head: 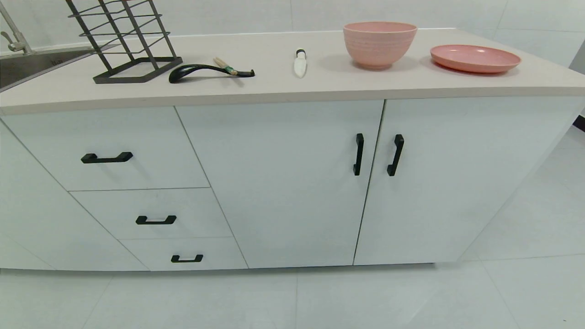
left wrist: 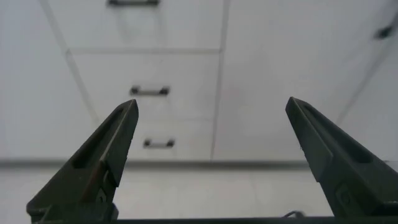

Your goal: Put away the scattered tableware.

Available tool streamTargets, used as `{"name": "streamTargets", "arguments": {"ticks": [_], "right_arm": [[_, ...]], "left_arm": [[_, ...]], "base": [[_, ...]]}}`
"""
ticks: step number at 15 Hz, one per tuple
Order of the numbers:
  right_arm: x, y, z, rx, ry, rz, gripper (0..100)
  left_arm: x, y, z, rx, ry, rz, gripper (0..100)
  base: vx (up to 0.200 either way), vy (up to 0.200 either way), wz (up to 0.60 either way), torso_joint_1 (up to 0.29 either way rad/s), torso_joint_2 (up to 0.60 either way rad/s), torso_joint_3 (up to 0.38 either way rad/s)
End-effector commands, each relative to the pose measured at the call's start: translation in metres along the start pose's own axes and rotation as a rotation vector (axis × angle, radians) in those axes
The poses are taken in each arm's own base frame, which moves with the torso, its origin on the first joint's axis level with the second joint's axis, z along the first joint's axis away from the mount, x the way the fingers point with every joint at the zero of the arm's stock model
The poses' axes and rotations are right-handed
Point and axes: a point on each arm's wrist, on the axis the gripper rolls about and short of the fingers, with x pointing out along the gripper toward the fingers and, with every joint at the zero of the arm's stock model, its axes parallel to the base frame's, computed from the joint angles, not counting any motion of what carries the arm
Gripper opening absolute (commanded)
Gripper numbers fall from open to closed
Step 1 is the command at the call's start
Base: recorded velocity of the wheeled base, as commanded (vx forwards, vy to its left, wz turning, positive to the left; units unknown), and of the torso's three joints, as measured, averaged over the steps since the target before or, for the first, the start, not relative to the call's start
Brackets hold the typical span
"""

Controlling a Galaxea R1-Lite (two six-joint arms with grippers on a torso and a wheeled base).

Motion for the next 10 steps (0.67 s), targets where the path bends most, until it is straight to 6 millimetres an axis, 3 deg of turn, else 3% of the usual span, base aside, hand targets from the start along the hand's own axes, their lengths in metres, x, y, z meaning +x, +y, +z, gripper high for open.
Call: {"name": "streamTargets", "arguments": {"ticks": [1, 2, 6, 10], "right_arm": [[0.029, -0.004, 0.031, 0.034, 0.143, 0.138, 0], [0.034, -0.004, 0.032, 0.036, 0.149, 0.149, 0], [0.089, -0.006, 0.041, 0.027, 0.124, 0.251, 0], [0.123, -0.006, 0.026, -0.026, 0.133, 0.330, 0]], "left_arm": [[-0.003, -0.002, 0.021, 0.003, -0.052, -0.061, 100], [-0.003, -0.003, 0.024, 0.003, -0.050, -0.068, 100], [0.017, -0.006, 0.044, -0.010, 0.064, -0.267, 100], [0.047, -0.008, 0.066, -0.015, 0.077, -0.331, 100]], "base": [[0.000, 0.000, 0.00, 0.000, 0.00, 0.000], [0.000, 0.000, 0.00, 0.000, 0.00, 0.000], [0.000, 0.000, 0.00, 0.000, 0.00, 0.000], [0.000, 0.000, 0.00, 0.000, 0.00, 0.000]]}}
